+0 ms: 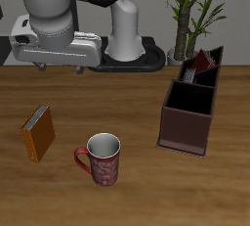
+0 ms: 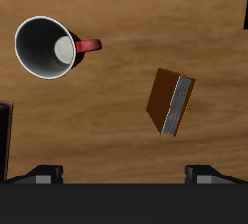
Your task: Place the striped book into the left desk caddy's front compartment and place the red book into the left desk caddy's left compartment and place the orange book into the left desk caddy's back compartment
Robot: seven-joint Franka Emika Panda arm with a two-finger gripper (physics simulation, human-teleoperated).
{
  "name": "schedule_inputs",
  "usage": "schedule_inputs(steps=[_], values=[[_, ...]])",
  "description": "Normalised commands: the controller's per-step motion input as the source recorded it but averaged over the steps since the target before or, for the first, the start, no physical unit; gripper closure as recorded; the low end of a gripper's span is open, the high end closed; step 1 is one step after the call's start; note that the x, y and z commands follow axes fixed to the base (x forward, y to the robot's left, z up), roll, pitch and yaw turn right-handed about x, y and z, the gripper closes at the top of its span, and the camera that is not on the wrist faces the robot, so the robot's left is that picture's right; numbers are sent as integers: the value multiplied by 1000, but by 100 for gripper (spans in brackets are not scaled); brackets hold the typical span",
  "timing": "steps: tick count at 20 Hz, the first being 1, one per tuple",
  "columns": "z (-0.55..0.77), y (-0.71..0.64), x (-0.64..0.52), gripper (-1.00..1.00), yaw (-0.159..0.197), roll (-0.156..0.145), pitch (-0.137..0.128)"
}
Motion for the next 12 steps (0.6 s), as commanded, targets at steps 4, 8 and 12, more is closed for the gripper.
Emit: schedule_inputs(steps=[4, 8, 12], values=[[-54, -225, 170, -100, 32, 106, 19], [-82, -290, 123, -100, 7, 111, 12], [-43, -456, 54, -100, 87, -61, -114]])
